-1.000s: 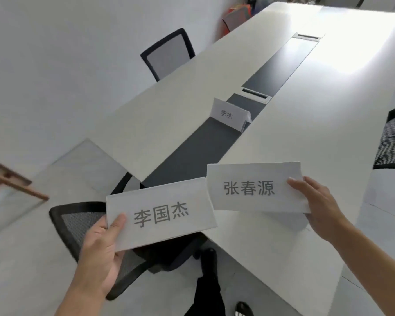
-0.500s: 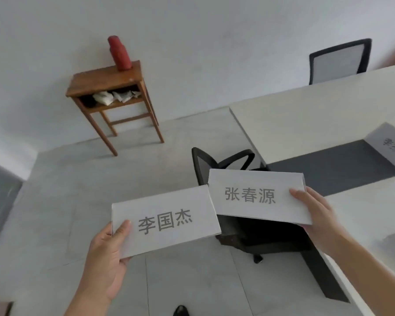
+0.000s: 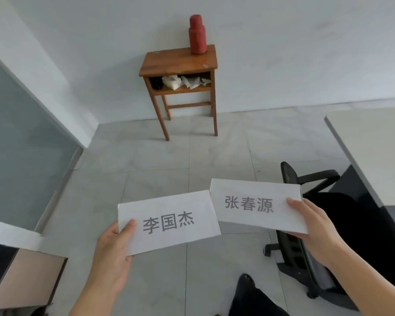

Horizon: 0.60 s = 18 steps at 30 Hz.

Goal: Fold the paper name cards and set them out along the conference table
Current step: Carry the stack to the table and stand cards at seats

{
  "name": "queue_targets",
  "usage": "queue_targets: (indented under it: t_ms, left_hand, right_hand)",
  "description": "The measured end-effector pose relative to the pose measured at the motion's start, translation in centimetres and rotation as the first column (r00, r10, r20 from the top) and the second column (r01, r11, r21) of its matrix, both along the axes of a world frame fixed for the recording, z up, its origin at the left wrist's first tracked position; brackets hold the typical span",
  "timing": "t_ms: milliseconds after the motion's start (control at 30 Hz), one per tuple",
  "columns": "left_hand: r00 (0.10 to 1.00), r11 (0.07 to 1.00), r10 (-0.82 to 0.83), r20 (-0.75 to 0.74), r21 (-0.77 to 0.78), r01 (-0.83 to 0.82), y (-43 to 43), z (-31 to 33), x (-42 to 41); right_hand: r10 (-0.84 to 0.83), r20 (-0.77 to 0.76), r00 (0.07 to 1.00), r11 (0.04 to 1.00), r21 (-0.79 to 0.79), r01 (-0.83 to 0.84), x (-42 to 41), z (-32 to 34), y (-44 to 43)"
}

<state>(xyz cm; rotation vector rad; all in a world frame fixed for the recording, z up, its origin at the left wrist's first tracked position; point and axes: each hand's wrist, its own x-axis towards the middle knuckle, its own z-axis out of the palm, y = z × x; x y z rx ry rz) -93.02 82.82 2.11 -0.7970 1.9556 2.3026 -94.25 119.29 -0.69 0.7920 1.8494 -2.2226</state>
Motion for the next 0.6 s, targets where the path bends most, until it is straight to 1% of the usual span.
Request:
queue_targets:
  t_ms: [133,233,400,533,600]
  left_hand:
    - [1.0,1.0,-0.007,0.0,0.005,0.007,-0.3,-1.2,-7.1]
    - [1.0,1.0,0.018,0.003,-0.006,-0.018,0.1,-1.3,-12.9]
    - [0.999,0.999,-0.024,-0.036,-0.022,0.023,1.7,0.3,-24.1]
    - [0.999,0.999,-0.028,-0.034,-0.028,0.027,2.9,0.2,-31.4]
    - [0.999,0.999,-0.039,-0.011,-0.004,0.038,3.5,-0.4,-35.2]
  right_hand:
    - [-0.003,0.014,1.0,1.0,0.008,0.002,-7.3,-1.3,-0.2]
    - [-0.012,0.011,1.0,1.0,0.005,0.012,-13.0,-2.0,0.3]
    - [-0.02,0.017,1.0,1.0,-0.017,0.02,-23.4,-1.3,1.5]
    - [-0.05,0.015,0.999,0.999,0.002,0.05,-30.9,-1.0,2.7]
    - [-0.061,0.009,0.998,0.998,0.021,0.061,-34.4,-0.9,3.3]
